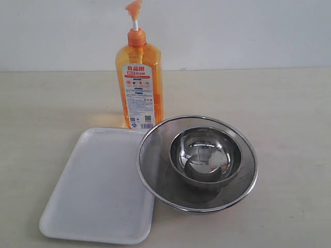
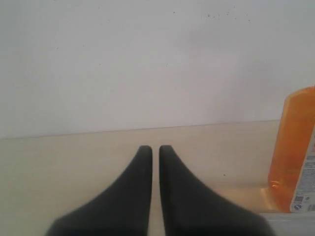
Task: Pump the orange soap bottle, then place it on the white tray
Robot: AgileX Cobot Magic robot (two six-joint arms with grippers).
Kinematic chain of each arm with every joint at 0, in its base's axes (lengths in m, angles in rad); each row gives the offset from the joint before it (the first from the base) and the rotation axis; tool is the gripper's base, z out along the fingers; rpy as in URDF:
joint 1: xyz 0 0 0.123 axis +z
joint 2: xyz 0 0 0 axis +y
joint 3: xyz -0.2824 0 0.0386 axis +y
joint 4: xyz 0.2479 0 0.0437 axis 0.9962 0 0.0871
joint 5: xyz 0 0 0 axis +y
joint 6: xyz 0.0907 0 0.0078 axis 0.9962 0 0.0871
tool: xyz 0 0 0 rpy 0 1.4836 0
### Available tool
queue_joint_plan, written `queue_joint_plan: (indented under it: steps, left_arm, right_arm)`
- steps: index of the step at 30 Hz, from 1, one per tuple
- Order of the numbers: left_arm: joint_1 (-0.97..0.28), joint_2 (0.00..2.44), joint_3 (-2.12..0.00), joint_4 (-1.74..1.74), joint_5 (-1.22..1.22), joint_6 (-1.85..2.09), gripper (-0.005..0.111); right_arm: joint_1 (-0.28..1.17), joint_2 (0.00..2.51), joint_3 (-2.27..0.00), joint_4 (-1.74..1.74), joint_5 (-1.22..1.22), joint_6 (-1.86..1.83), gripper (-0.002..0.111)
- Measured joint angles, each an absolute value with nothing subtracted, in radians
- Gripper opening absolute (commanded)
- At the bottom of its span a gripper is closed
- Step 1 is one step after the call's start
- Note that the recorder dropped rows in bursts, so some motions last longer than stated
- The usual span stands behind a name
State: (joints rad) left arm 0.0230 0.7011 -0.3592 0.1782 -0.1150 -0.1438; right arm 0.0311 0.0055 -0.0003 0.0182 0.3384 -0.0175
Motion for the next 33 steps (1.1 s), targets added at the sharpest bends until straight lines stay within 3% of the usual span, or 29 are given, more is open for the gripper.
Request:
queue_joint_plan:
  steps: [21,33]
  left_arm:
    - [0.023,0.704,-0.366,0.196,-0.225,-0.261,0.005]
    - [0.023,0.858,-0.538,0.724,-0.299,-0.616,0.005]
  right_arm:
    - [0.031,0.006,0.000,0.018,0.338,-0.018,0.001]
    - [0.031,0.006,0.000,0.009,0.334,-0.039,0.001]
